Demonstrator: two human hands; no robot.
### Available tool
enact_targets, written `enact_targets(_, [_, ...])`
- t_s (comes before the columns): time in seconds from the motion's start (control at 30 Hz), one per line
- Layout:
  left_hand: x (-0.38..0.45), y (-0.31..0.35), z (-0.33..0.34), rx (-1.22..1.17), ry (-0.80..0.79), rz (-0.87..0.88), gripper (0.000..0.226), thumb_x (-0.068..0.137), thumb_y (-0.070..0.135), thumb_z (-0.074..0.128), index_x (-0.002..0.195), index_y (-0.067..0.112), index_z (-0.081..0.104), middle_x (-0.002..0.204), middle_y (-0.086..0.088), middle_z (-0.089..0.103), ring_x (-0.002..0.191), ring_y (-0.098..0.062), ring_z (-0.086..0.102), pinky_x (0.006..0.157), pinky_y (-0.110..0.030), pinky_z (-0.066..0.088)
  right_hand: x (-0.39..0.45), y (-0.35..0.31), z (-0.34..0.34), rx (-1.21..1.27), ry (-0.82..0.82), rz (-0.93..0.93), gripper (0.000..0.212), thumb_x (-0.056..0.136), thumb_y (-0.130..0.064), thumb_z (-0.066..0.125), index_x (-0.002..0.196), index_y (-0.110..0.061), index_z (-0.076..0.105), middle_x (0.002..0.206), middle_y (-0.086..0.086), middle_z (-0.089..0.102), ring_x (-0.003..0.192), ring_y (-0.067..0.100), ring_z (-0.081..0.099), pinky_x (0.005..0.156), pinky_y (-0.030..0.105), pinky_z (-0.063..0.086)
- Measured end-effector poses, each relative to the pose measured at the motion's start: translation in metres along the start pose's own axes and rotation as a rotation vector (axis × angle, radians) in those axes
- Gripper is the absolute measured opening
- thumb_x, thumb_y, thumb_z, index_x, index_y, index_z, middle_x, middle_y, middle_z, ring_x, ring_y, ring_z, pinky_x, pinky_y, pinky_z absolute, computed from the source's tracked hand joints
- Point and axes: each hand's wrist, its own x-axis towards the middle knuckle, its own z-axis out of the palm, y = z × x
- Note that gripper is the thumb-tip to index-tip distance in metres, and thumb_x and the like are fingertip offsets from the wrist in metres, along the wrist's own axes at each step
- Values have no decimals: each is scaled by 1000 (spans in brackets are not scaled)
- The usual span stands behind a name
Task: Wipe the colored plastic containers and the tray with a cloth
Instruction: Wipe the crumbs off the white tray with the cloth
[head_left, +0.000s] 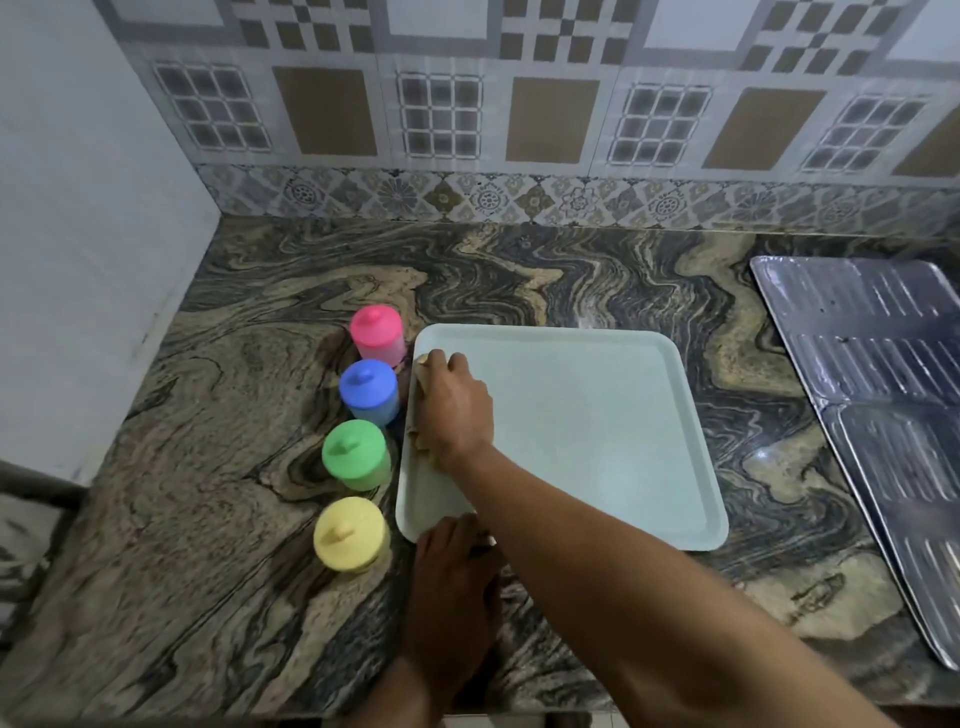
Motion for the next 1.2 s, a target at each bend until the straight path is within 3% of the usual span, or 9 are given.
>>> enact_targets(0.13, [3, 4, -4, 35, 13, -17, 34, 79, 21, 70, 111, 33, 73, 101, 2, 65, 94, -28, 57, 74, -40, 46, -2, 30, -18, -132, -43, -65, 27, 99, -13, 54, 124, -6, 53, 117, 21, 55, 86, 48, 65, 63, 43, 36])
enact_targets(0.2, [2, 7, -6, 59, 42, -21, 32, 86, 26, 60, 113, 33, 77, 100, 5, 64, 93, -26, 57, 73, -40, 46, -6, 64, -36, -168, -19, -14, 26, 98, -13, 53, 123, -6, 53, 116, 20, 55, 84, 48, 64, 62, 44, 39])
enact_targets(0.3, [2, 8, -4, 20, 83, -37, 41, 89, 17, 54, 120, 33, 76, 102, 9, 65, 94, -22, 57, 74, -37, 43, -16, 126, -72, -233, 32, 106, 27, 94, -11, 54, 121, -7, 54, 114, 20, 55, 82, 48, 63, 63, 45, 42])
enact_targets(0.4, [2, 9, -4, 3, 89, -54, 34, 97, 23, 51, 120, 31, 74, 104, 10, 66, 94, -23, 58, 76, -39, 44, -27, 188, -106, -322, 83, 227, 25, 92, -10, 56, 116, -6, 54, 111, 21, 56, 84, 49, 64, 66, 48, 45])
enact_targets(0.53, [2, 9, -3, 2, 93, -65, 27, 99, 24, 52, 116, 29, 73, 104, 10, 67, 95, -23, 58, 77, -40, 44, -35, 219, -126, -394, 84, 268, 19, 100, -17, 51, 116, -7, 52, 113, 21, 55, 89, 49, 63, 72, 48, 50])
enact_targets(0.73, [1, 11, -8, -17, 109, -74, 19, 96, 21, 69, 112, 31, 74, 112, 13, 69, 103, -20, 60, 84, -40, 47, -37, 164, -108, -177, 180, 270, 17, 92, -15, 60, 107, -8, 55, 106, 18, 60, 88, 45, 62, 71, 44, 46])
enact_targets(0.93, [-11, 10, -10, 77, 83, -89, 27, 90, 23, 74, 117, 24, 74, 113, -5, 65, 103, -32, 59, 83, -41, 46, -59, 38, -48, 103, 97, 101, 25, 91, -19, 64, 113, -10, 57, 112, 15, 62, 93, 45, 61, 76, 47, 50])
enact_targets(1.1, [-24, 0, -5, -60, 80, -64, 40, 79, 6, 82, 117, 12, 72, 120, -14, 69, 108, -43, 63, 82, -47, 51, -65, -10, 1, 49, -4, 6, 25, 97, -16, 58, 121, -9, 53, 111, 18, 57, 81, 49, 62, 62, 46, 40])
enact_targets(1.2, [-23, 4, -10, 61, 82, -56, 39, 80, 14, 83, 118, 14, 72, 116, -9, 67, 104, -36, 59, 82, -44, 51, -66, 7, -6, -43, -26, -49, 27, 98, -14, 54, 124, -8, 52, 110, 19, 54, 76, 48, 61, 59, 43, 35])
